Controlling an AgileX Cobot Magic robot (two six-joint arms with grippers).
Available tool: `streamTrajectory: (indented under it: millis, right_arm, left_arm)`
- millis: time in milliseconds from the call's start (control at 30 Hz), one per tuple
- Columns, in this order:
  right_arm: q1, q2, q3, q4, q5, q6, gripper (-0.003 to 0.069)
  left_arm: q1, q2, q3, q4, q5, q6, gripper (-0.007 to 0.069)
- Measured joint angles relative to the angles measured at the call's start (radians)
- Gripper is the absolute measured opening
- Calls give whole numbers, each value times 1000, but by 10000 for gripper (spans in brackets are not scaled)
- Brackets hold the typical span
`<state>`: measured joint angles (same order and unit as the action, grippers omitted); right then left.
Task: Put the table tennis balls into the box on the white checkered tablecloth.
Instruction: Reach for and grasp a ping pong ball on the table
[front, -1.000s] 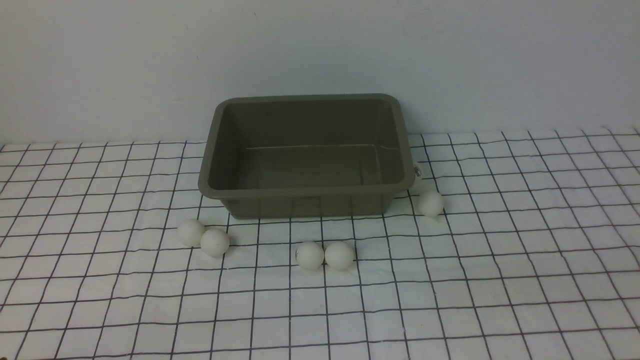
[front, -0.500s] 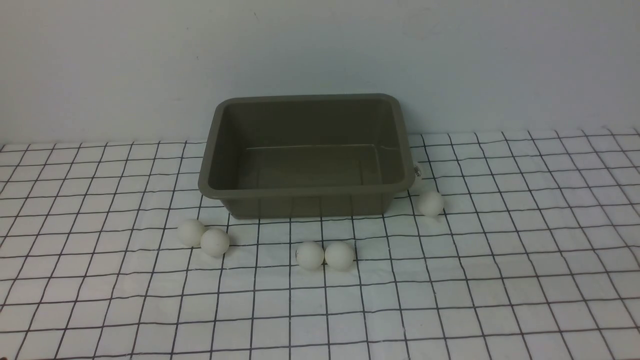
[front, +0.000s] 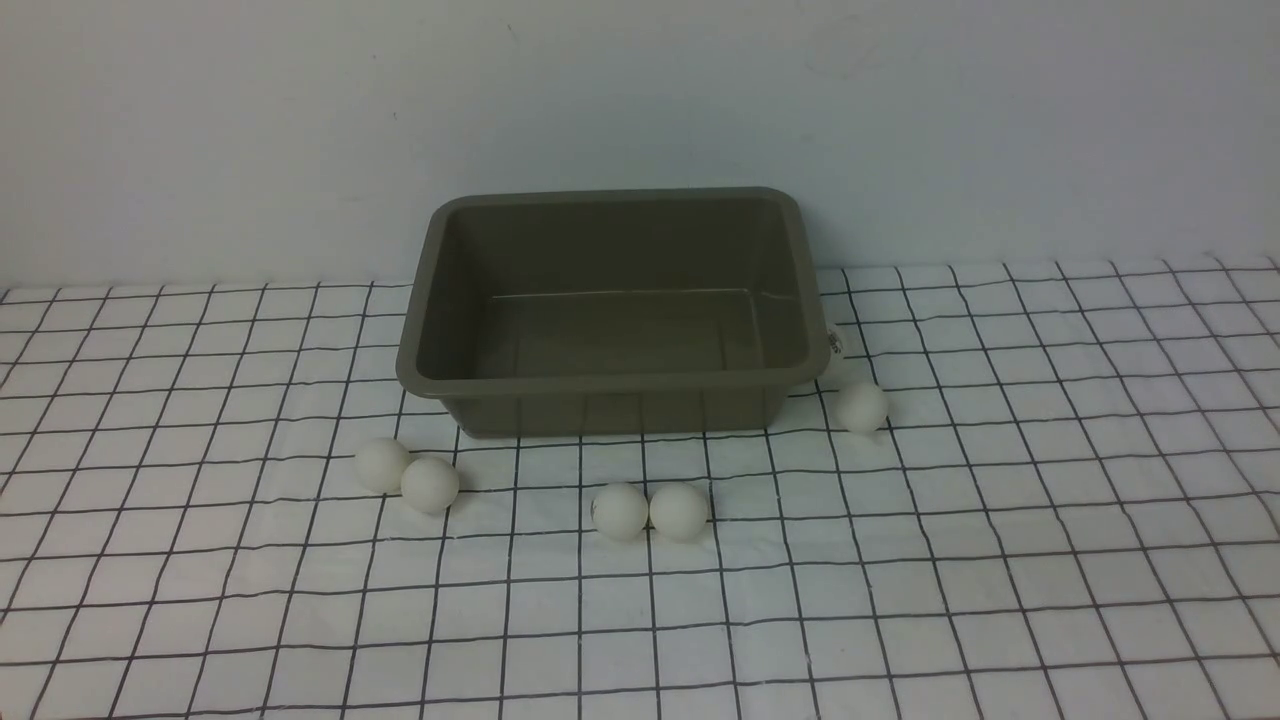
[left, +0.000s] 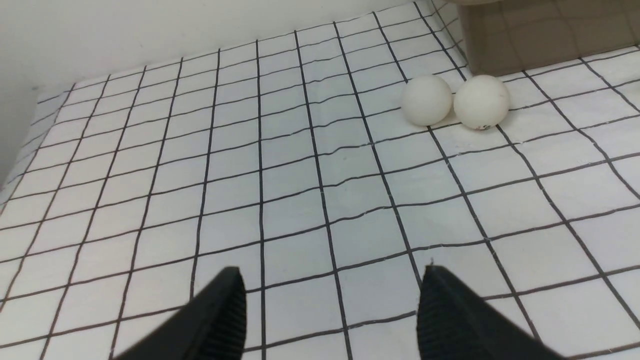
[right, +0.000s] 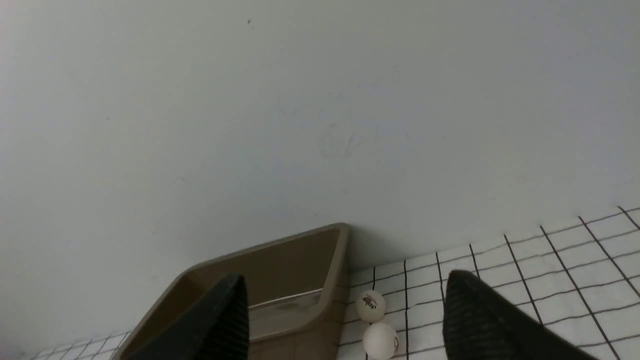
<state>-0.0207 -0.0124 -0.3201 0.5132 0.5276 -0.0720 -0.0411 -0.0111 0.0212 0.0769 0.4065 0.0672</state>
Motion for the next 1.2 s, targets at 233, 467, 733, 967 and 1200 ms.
streamTrajectory:
  millis: [233,467,733,967,1200]
  right_arm:
    - [0,0,0,0,73,-7,472]
    - [0,0,0,0,122,-72,472]
    - [0,12,-2,33,153,-171,472]
    - [0,109,-66,159,188,-376,472]
    - [0,239,-103,189,234,-557,472]
  left_arm:
    - [0,0,1,-110,-11,-33,415]
    - [0,0,7,-492,-110,-72,415]
    - [0,0,7,-710,-250,-67,415]
    - [0,31,-223,-718,0,106,415]
    - [0,196,-397,-606,201,213,415]
